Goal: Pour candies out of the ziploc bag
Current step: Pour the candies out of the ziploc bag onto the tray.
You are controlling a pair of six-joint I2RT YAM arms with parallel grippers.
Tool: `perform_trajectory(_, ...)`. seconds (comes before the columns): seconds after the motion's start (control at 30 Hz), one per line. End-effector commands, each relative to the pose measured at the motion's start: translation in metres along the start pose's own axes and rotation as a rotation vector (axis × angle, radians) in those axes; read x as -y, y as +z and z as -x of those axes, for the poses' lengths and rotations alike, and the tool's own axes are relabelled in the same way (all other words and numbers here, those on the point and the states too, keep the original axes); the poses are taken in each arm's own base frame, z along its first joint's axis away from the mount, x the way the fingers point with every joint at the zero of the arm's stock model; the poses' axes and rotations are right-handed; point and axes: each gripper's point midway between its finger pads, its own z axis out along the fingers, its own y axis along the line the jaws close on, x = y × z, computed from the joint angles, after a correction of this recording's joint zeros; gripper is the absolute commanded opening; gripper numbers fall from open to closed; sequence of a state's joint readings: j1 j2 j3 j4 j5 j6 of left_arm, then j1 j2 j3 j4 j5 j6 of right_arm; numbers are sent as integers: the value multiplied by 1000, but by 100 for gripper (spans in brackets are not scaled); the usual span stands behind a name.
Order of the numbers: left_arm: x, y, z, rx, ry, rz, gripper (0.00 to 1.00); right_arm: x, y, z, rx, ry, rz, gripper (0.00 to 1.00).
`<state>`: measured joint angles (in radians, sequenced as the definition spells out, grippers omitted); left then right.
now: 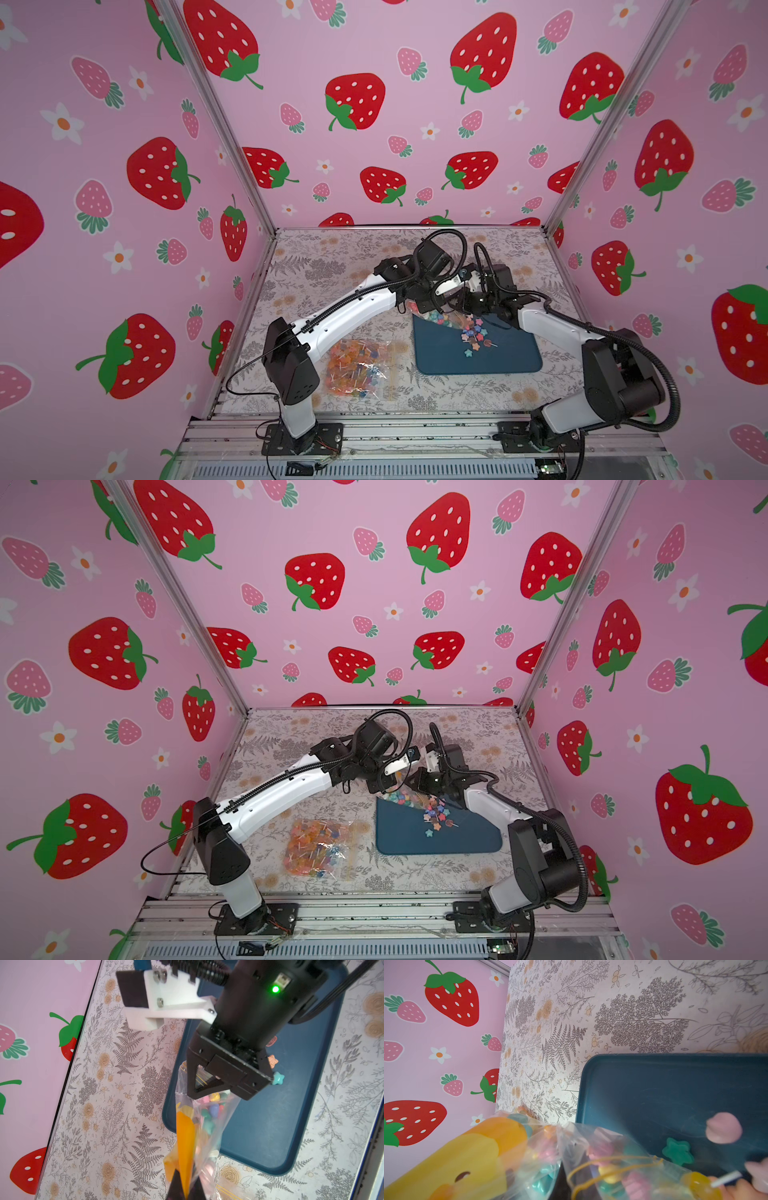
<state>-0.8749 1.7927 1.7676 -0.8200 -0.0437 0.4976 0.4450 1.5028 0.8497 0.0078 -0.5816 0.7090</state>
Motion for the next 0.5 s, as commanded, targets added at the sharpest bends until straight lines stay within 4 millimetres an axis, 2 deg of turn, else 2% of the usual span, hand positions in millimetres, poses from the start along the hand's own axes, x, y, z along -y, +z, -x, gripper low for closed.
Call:
perform_trajectory(0.0,-7,-22,30,75,39,46,0,5,-4,3,21,-7,-10,2)
perform_trajectory(0.17,0,-21,32,59,60,50,0,-1,-10,9,40,-11,5,2)
perform_trajectory(0.3,0,-25,30,60,51,64,0,-8,-24,17,75,-18,17,4)
perform_trajectory(0.47,0,-34,25,81,36,86,0,-6,-43,22,116,-6,-7,15)
